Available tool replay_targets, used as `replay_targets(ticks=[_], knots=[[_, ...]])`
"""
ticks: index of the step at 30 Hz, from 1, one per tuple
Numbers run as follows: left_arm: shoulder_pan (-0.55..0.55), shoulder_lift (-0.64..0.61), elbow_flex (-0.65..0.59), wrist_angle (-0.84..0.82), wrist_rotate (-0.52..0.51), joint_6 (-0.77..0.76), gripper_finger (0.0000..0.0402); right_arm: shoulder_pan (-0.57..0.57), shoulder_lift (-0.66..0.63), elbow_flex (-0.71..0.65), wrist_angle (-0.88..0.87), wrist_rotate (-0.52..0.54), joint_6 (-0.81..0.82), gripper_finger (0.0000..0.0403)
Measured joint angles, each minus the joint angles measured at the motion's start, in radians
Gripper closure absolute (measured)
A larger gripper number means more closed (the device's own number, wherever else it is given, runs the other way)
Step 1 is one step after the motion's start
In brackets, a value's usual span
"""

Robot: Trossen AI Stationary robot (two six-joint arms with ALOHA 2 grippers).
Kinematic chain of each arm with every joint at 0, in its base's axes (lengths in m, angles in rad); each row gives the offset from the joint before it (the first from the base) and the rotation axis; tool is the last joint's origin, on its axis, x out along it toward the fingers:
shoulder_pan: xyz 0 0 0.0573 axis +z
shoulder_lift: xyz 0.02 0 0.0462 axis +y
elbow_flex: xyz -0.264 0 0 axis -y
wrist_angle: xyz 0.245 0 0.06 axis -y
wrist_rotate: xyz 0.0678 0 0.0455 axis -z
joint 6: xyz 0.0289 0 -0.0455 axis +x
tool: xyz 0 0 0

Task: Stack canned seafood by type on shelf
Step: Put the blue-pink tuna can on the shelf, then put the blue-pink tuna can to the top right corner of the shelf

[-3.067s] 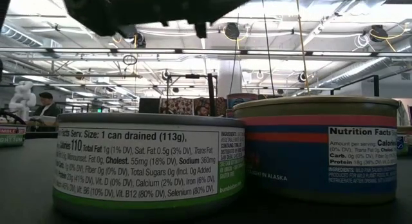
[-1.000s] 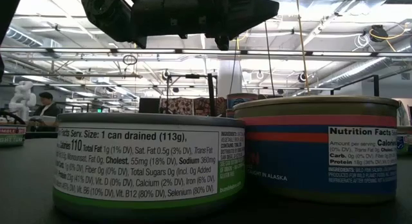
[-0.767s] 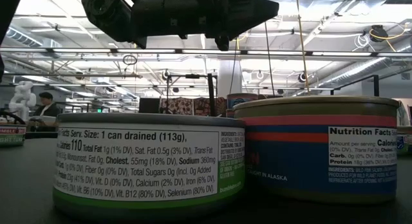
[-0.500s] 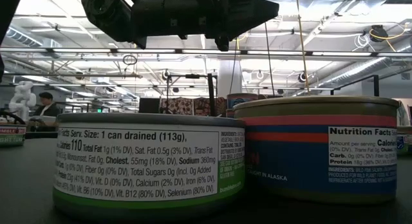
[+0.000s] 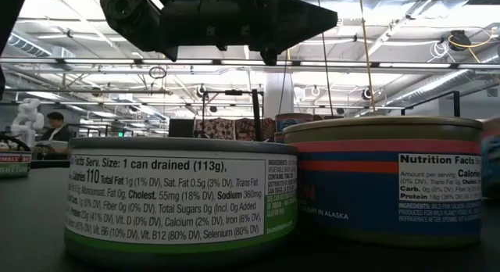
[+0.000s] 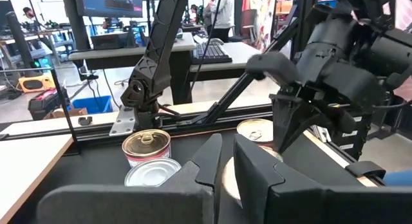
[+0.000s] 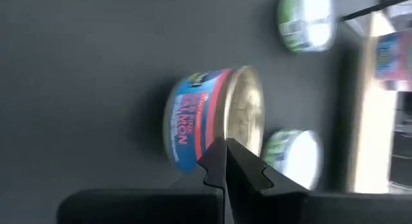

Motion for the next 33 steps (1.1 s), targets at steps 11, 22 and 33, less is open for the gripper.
replay_targets(ticks=[11, 22, 33], knots=[[0.001, 0.0, 0.0, -0.009, 0.0, 0.0, 0.0359, -0.036, -0.003, 0.009, 0.01, -0.016, 0.021, 0.0402], [0.003, 0.0, 0.0, -0.019, 0.0, -0.002, 0.0359, -0.036, -0.005, -0.005, 0.073, -0.082, -0.086, 0.0304], [0.003, 0.0, 0.0, -0.02, 0.0, -0.002, 0.0359, -0.036, -0.001, -0.123, 0.166, -0.046, -0.061, 0.0193]])
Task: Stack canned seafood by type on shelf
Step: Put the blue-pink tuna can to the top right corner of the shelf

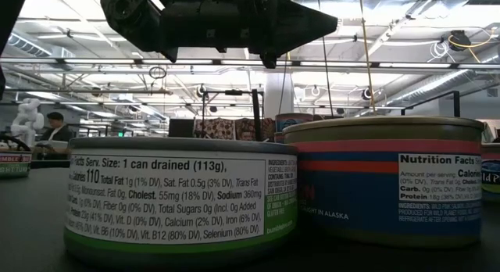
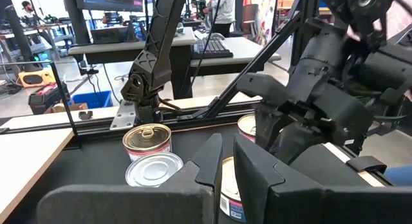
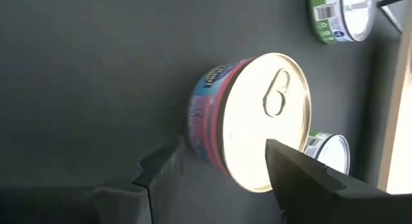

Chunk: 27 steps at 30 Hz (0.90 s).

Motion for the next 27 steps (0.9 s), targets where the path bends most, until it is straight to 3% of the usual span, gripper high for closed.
replay_targets(ticks=[7, 16, 27], knots=[[0.001, 0.0, 0.0, -0.007, 0.0, 0.0, 0.0359, 0.0, 0.0, -0.051, 0.047, 0.018, -0.002, 0.024], [0.003, 0.0, 0.0, -0.007, 0.0, 0.001, 0.0359, 0.0, -0.003, -0.08, 0.087, 0.056, -0.003, 0.0391], [0.002, 0.0, 0.0, -0.007, 0.0, 0.002, 0.0359, -0.016, 0.0, -0.07, -0.012, 0.077, 0.025, 0.0403]])
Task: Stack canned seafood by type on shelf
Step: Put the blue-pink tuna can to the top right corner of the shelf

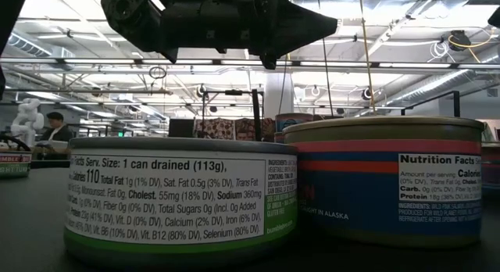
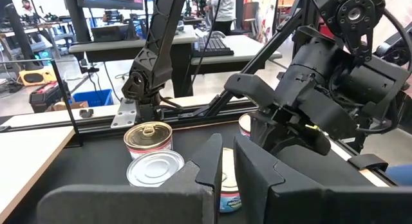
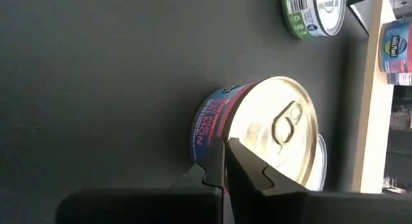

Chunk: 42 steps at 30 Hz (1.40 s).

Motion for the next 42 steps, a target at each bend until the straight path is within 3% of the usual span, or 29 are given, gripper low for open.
replay_targets(ticks=[10, 20, 31, 42], knots=[[0.0, 0.0, 0.0, -0.001, 0.0, 0.001, 0.0359, -0.05, 0.0, 0.117, -0.122, 0.101, -0.079, 0.0402], [0.0, 0.0, 0.0, -0.003, 0.0, -0.001, 0.0359, -0.155, -0.056, 0.124, -0.202, 0.153, -0.14, 0.0402], [0.0, 0.0, 0.0, -0.029, 0.0, -0.005, 0.0359, -0.351, -0.424, -0.167, -0.094, 0.246, -0.242, 0.0402], [0.008, 0.0, 0.0, -0.029, 0.0, -0.001, 0.0359, -0.797, -0.707, -0.375, 0.175, 0.205, -0.606, 0.0402]])
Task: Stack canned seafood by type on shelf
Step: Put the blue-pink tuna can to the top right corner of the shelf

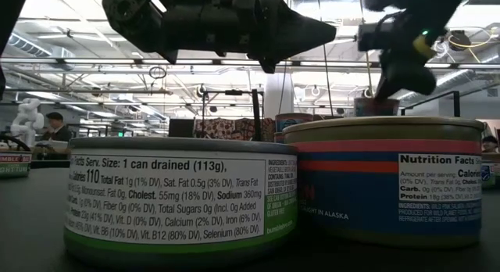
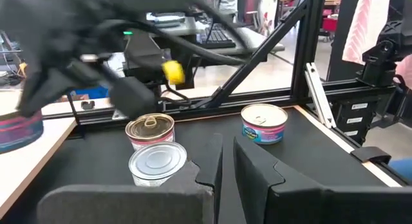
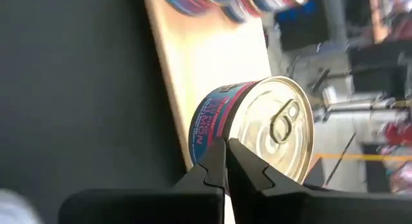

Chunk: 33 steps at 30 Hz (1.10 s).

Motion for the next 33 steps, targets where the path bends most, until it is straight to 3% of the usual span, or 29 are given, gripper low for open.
replay_targets(ticks=[9, 16, 23, 33], knots=[[0.0, 0.0, 0.0, -0.022, 0.0, 0.0, 0.0359, -0.357, -0.049, -0.034, 0.163, -0.143, -0.316, 0.0402], [-0.001, 0.0, 0.0, -0.022, 0.0, -0.001, 0.0359, -0.567, -0.048, -0.034, 0.266, -0.221, -0.445, 0.0402], [-0.001, 0.0, 0.0, -0.022, 0.0, -0.003, 0.0359, -0.711, -0.047, -0.078, 0.347, -0.252, -0.505, 0.0402], [-0.001, 0.0, 0.0, -0.022, 0.0, 0.001, 0.0359, -0.818, -0.046, -0.142, 0.472, -0.275, -0.608, 0.0403]])
